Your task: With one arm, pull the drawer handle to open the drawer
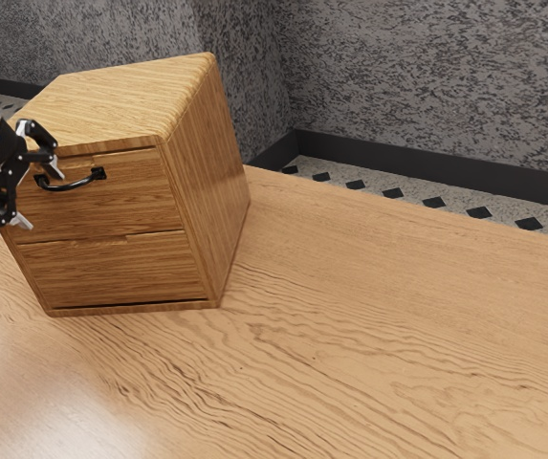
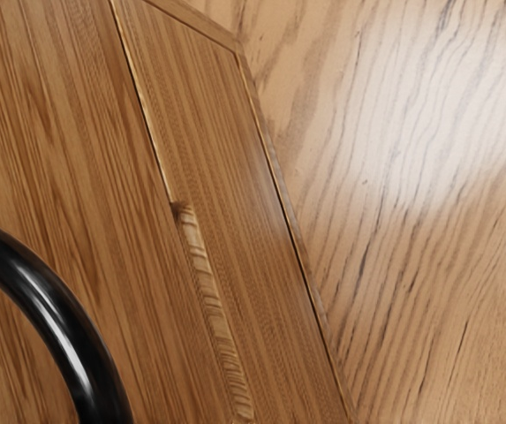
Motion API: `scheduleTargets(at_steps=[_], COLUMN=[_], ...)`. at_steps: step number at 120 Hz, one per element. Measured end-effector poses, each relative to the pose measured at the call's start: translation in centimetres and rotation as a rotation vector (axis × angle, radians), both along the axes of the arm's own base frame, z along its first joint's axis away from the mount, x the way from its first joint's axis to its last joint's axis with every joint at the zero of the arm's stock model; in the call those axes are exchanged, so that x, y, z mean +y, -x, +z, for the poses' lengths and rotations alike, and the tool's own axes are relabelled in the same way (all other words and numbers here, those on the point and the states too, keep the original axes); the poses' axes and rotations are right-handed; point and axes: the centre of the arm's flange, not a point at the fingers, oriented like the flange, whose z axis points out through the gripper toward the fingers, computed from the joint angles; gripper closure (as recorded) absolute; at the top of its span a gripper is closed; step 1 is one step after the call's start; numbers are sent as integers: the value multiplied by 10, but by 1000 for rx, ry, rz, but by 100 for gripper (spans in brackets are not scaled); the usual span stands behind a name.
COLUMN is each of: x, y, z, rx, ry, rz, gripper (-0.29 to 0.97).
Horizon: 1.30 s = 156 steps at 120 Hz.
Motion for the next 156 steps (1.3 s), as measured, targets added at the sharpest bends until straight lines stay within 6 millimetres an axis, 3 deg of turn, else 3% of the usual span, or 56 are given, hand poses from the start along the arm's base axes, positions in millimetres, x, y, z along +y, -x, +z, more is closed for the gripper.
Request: scheduleTargets(at_steps=[35, 54, 111, 156], x=[3, 3, -7, -16], y=[-1, -2, 27, 59], z=[-1, -4, -4, 1], rx=[-3, 1, -20, -55], ry=[-5, -4, 39, 57], rz=[-6, -7, -12, -13], gripper=[25, 30, 41, 39])
